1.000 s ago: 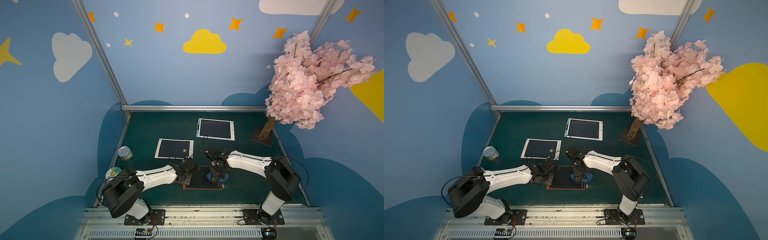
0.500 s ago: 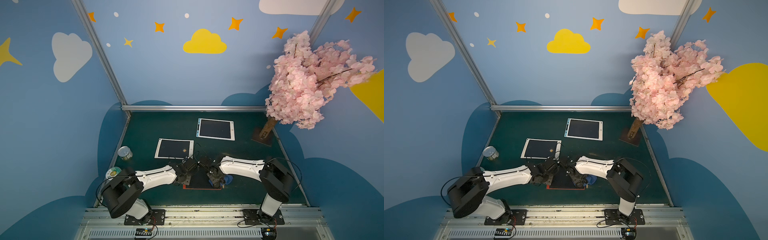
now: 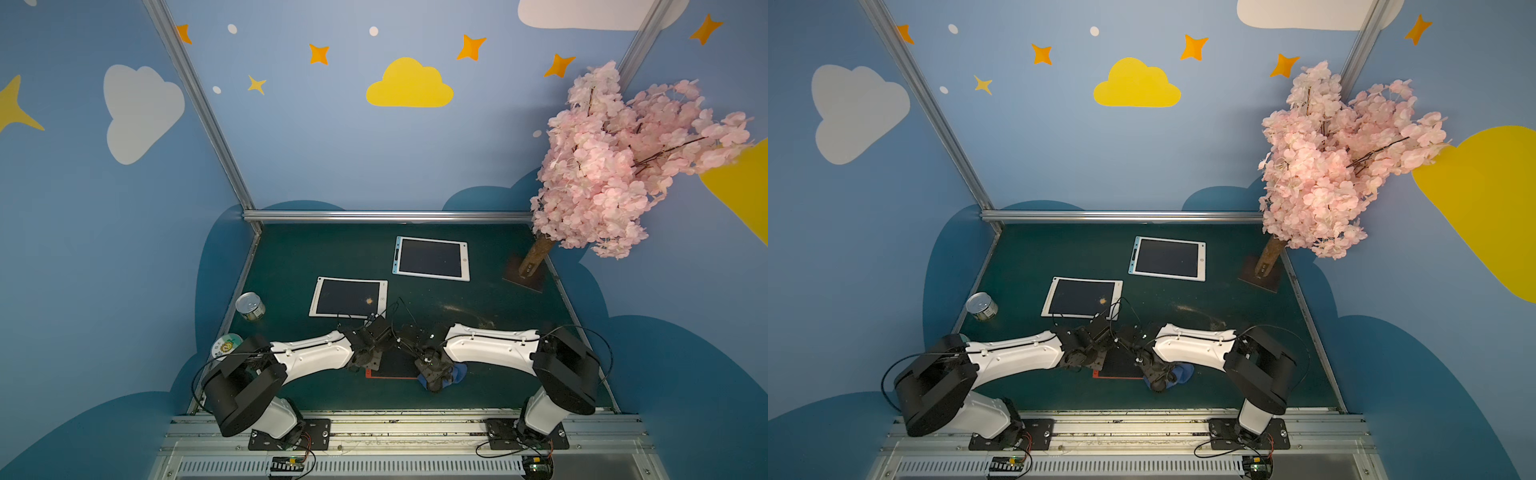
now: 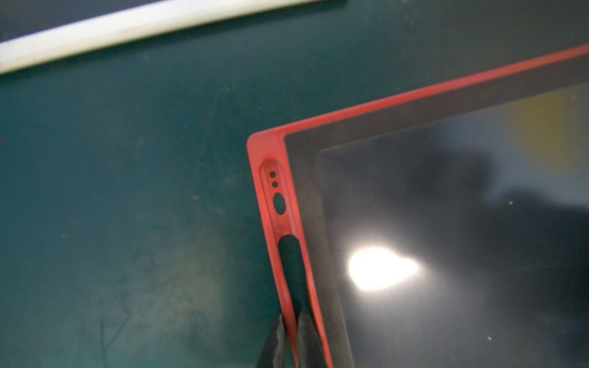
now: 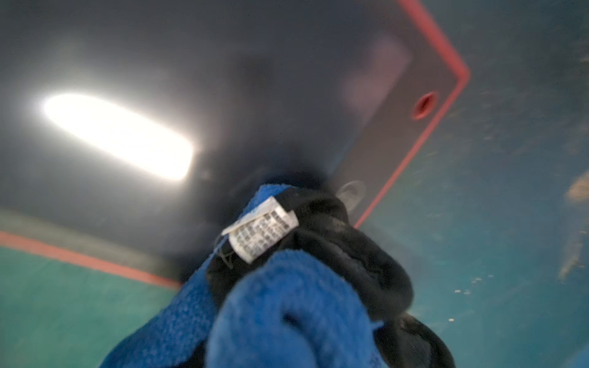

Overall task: Wipe the drawing tablet
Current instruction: Wipe the dirt from the drawing tablet.

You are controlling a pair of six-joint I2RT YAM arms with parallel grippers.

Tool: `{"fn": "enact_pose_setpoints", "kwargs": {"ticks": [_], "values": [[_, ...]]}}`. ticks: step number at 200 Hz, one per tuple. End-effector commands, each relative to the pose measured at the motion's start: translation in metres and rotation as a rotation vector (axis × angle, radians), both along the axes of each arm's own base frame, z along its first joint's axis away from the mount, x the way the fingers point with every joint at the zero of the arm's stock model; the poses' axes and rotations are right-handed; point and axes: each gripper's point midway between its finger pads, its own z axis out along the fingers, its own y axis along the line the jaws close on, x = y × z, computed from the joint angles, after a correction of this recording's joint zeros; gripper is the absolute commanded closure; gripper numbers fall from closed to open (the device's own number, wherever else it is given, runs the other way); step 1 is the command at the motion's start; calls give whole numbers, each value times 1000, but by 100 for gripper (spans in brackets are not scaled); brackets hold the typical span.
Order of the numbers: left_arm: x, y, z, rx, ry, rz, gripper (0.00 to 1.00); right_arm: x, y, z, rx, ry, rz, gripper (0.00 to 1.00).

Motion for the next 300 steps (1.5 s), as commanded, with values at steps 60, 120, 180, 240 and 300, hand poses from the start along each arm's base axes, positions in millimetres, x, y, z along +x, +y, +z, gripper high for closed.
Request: {"fn": "enact_pose_setpoints", "kwargs": {"ticks": [60,120,180,240,300], "values": [[-5,6,-8,17,34,7,89,22,-23,5,30,38,-108,100],[-7,9,-3,10,24,8,89,77,-20,-4,-62,-25,-131,100],[-8,10,-1,5,21,9,91,116,-20,10,-49,-111,-212,100],[-8,8,-2,3,23,7,91,83,-18,7,5,-39,-179,100],[-7,7,0,1,18,1,90,26,-35,4,6,5,-149,100]]}}
